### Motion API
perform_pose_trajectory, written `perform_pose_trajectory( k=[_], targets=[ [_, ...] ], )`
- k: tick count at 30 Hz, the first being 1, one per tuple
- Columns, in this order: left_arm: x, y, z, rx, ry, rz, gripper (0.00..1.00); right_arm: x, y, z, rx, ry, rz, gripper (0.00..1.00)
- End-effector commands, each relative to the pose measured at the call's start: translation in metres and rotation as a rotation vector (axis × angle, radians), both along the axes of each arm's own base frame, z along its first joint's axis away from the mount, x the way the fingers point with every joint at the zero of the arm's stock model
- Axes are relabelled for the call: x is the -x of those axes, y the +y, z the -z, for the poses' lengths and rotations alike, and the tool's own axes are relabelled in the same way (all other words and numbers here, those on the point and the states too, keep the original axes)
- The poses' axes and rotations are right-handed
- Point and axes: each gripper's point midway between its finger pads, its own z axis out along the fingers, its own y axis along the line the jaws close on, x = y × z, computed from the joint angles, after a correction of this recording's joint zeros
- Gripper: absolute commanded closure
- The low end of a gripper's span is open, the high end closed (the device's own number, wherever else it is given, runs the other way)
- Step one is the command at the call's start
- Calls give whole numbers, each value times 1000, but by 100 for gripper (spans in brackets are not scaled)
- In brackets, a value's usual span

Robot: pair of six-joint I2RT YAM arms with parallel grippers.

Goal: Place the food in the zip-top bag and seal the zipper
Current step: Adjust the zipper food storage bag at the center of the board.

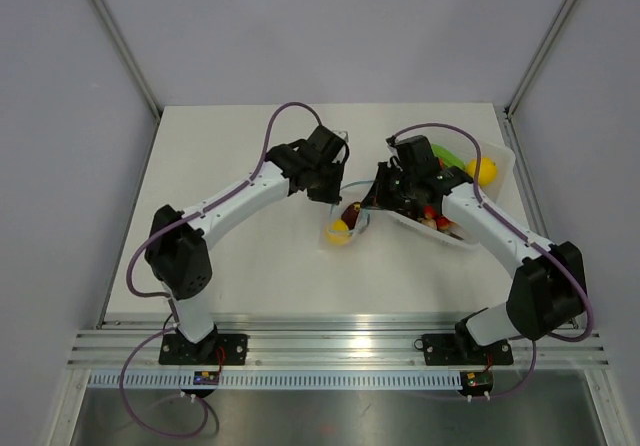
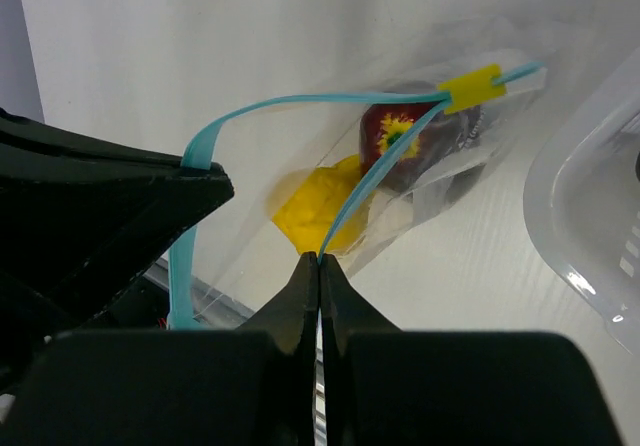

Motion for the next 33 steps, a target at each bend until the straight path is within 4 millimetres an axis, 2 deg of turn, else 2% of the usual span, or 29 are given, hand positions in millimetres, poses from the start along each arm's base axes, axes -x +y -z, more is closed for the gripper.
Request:
perform_pose_trajectory(
  k=[1,2,3,5,7,9,11,12,15,18,20,22,23,24,27,28,33],
  targets=[
    [-4,1,-96,146,-191,10,100,-11,2,-60,-39,-175,7,100],
    [0,6,-113,162,-215,9,100,-11,1,-66,-41,-186,10,100],
    [2,7,-121,174,-231,13,100,-11,0,-74,-48,-207,17,100],
    [0,13,-119,165,-251,-5,100,-12,-1,-78,-48,-222,29,100],
    [-2,17,-99,142,-225,-21,100,-16,-5,-68,-27,-210,54,100],
    [-3,19,-57,87,-141,-29,100,-16,-4,-50,-10,-173,55,100],
    [-1,24,-33,39,-95,-39,100,-17,-4,-37,-1,-148,59,100],
    [-1,24,-28,27,-81,-41,100,-16,-5,-22,21,-119,61,100],
    [-3,27,-39,35,-117,-48,100,-17,-12,-7,68,-99,74,100],
    [-9,37,-64,29,-186,-78,100,-20,-18,-8,99,-108,89,100],
    [-11,44,-68,9,-199,-91,100,-19,-22,-9,128,-111,85,100],
    [-12,44,-71,13,-203,-95,100,-23,-22,-19,141,-134,77,92],
    [-12,43,-72,23,-204,-92,100,-23,-24,-22,154,-138,78,85],
    [-11,42,-74,33,-204,-96,100,-27,-27,-32,161,-166,82,70],
    [-12,42,-75,39,-212,-105,100,-34,-41,-55,208,-233,131,50],
    [-13,42,-77,40,-217,-111,100,-36,-44,-60,208,-246,139,46],
    [-17,47,-81,17,-236,-122,100,-59,-95,-84,212,-298,286,38]
  ],
)
